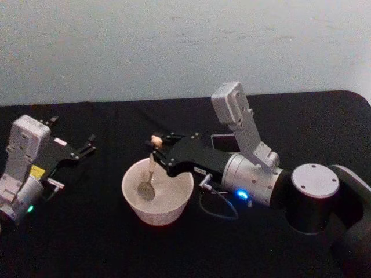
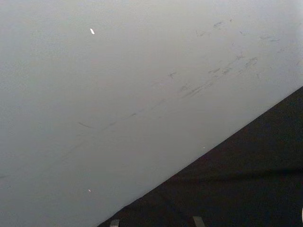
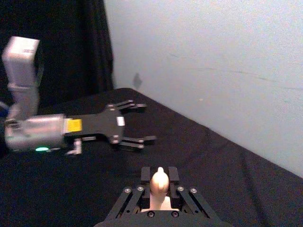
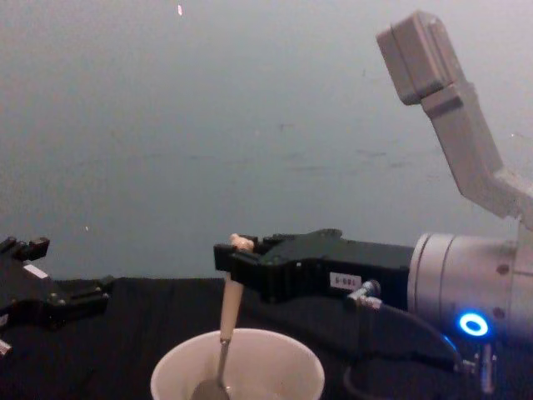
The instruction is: Pick up the stirring spoon with one hand, stir inside the cup, then place it back in its original position.
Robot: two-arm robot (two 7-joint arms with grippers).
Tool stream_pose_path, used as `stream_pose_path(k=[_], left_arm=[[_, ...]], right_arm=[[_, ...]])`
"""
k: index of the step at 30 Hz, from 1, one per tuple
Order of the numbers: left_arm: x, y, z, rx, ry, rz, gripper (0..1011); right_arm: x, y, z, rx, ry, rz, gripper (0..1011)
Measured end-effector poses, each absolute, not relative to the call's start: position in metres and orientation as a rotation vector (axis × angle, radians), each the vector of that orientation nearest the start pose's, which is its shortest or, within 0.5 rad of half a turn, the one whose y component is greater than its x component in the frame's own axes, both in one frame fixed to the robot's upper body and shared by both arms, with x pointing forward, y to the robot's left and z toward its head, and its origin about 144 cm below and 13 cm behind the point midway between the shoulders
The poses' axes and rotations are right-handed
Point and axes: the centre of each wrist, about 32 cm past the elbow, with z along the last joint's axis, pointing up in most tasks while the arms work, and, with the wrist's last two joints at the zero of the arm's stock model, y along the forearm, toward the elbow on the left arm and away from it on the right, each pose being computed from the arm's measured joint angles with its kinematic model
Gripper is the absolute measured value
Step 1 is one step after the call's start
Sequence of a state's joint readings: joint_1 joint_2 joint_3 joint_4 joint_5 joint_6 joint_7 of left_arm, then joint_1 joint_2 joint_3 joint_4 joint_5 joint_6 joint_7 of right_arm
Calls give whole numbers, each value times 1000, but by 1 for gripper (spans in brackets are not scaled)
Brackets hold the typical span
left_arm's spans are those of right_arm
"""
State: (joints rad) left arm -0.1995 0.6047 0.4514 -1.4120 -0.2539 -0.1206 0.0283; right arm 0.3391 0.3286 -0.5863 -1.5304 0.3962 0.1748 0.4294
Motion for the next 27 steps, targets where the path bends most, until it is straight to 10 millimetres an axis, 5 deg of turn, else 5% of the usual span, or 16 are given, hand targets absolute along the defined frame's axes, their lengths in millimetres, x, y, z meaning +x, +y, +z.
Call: stream_pose_path(k=[11, 27], left_arm=[[489, 310, 1140, 304, -285, 1248, 1001], [489, 310, 1140, 304, -285, 1248, 1001]], right_arm=[[522, -175, 1202, -125, 2, -687, 215], [496, -206, 1206, -161, 30, -589, 215]])
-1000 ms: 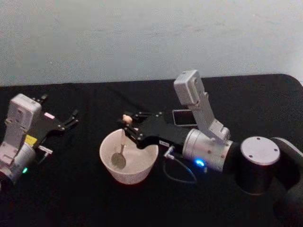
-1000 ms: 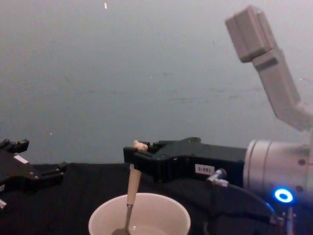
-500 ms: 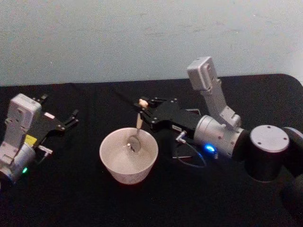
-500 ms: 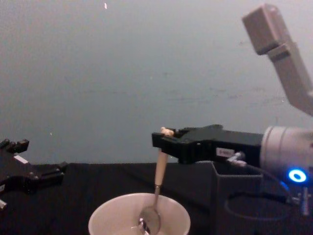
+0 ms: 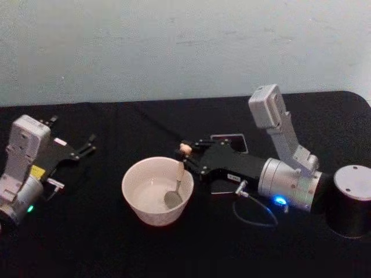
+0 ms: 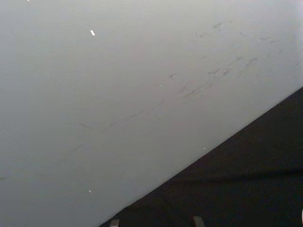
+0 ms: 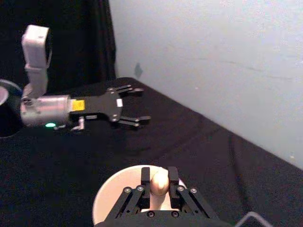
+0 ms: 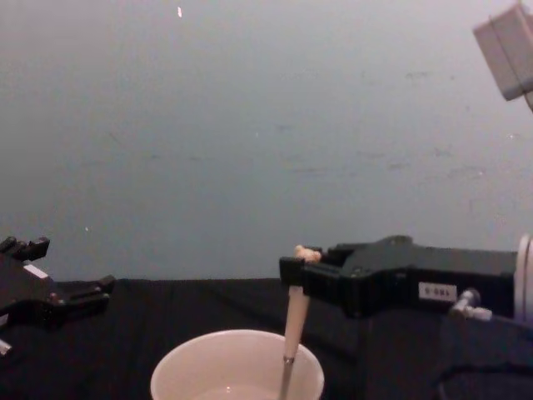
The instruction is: Pick up the stirring spoon with one hand, stir inside the cup, then place it back in its original position.
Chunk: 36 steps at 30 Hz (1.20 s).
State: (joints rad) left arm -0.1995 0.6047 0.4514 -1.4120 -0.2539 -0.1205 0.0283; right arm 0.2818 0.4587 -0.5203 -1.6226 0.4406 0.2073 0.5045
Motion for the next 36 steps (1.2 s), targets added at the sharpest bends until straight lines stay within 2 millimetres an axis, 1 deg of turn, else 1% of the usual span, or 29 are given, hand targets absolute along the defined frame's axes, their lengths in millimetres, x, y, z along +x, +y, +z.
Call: stream_pose_path(k=[3, 9, 14, 21, 24, 28, 36], left_arm=[[489, 310, 1140, 304, -285, 1248, 1001], [489, 310, 1140, 304, -285, 1248, 1001], [489, 310, 1140, 304, -285, 1248, 1001], [489, 310, 1140, 304, -285, 1248, 1001], [489, 310, 1140, 305, -285, 1248, 1001], [489, 310, 1140, 304, -285, 1248, 1001], [489, 310, 1140, 304, -285, 1248, 1001]], right_arm=[[494, -203, 1205, -164, 35, -576, 215], [496, -189, 1206, -171, 53, -557, 215], [505, -173, 1207, -164, 69, -575, 215], [517, -158, 1209, -154, 65, -615, 215], [521, -156, 1209, -151, 57, -628, 215], [526, -159, 1211, -148, 43, -652, 215], [528, -174, 1213, -152, 23, -676, 215]])
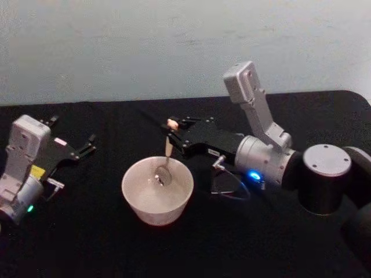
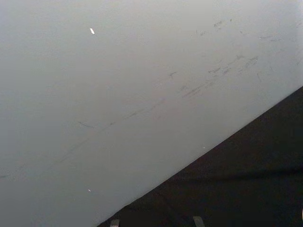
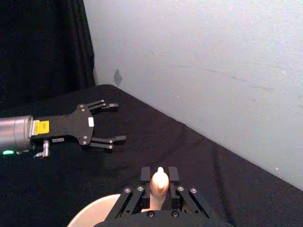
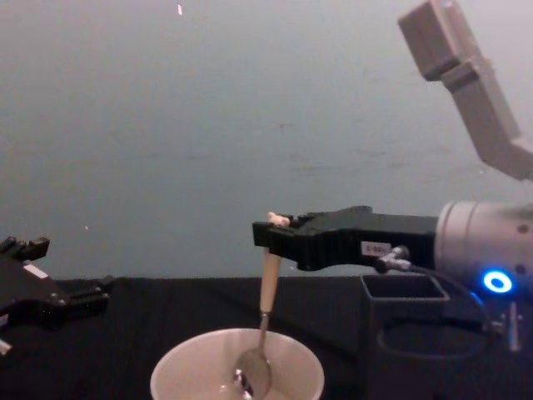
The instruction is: Pick up the stirring spoon with one hand, stir inside the cup, then place it back in its original position.
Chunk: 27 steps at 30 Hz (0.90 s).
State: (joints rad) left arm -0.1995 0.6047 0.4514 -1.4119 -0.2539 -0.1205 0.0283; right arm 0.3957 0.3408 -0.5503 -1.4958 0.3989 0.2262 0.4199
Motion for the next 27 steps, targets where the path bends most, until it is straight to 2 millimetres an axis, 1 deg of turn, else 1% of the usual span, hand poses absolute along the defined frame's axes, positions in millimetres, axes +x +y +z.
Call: stream_pose_path(k=[5, 9, 14, 20, 27], left_arm=[[489, 310, 1140, 304, -285, 1248, 1001], [489, 310, 1140, 304, -285, 1248, 1001], [489, 310, 1140, 304, -285, 1248, 1001], [489, 310, 1140, 304, -285, 1248, 1001], [489, 310, 1140, 304, -285, 1248, 1001]], right_arm=[[522, -184, 1213, -161, 19, -662, 215], [514, -193, 1212, -172, 26, -630, 215], [505, -197, 1210, -180, 34, -597, 215], [501, -188, 1207, -183, 38, -567, 215], [505, -172, 1207, -182, 35, -570, 215]])
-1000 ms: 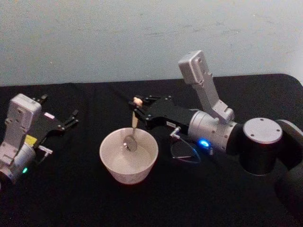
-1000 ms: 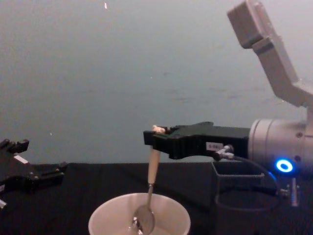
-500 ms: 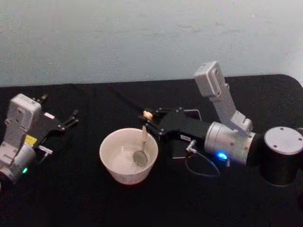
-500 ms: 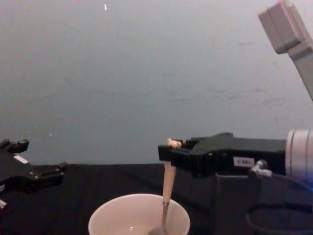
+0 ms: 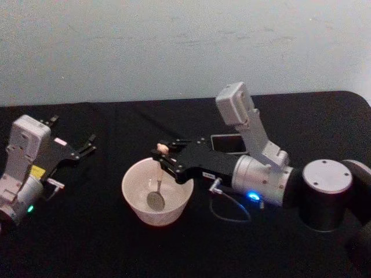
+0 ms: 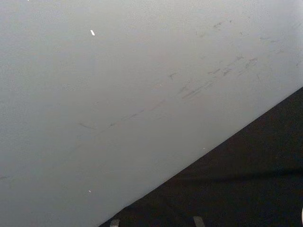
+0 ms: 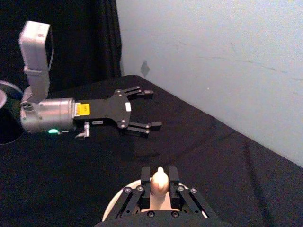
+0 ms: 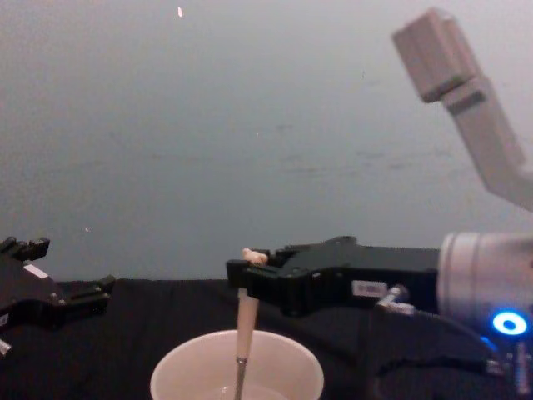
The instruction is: Pick up the stirring spoon with one hand, stir inside the cup, then place it back in its original position.
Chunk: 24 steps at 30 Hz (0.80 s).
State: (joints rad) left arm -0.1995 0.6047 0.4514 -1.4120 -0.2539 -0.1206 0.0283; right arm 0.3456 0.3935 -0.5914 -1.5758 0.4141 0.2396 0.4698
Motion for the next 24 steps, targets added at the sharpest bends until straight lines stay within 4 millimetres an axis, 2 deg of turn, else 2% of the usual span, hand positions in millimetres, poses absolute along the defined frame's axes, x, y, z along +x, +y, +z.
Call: stream_pose_path(k=[5, 10, 18, 24], left_arm=[[489, 310, 1140, 304, -285, 1248, 1001], [489, 310, 1140, 304, -285, 1248, 1001], [489, 310, 1140, 304, -285, 1248, 1001], [489, 310, 1140, 304, -285, 1248, 1002]], right_arm=[[514, -159, 1205, -188, 26, -602, 215], [524, -155, 1206, -188, 20, -637, 215], [535, -168, 1213, -187, 13, -679, 215], [529, -186, 1217, -190, 24, -666, 215]])
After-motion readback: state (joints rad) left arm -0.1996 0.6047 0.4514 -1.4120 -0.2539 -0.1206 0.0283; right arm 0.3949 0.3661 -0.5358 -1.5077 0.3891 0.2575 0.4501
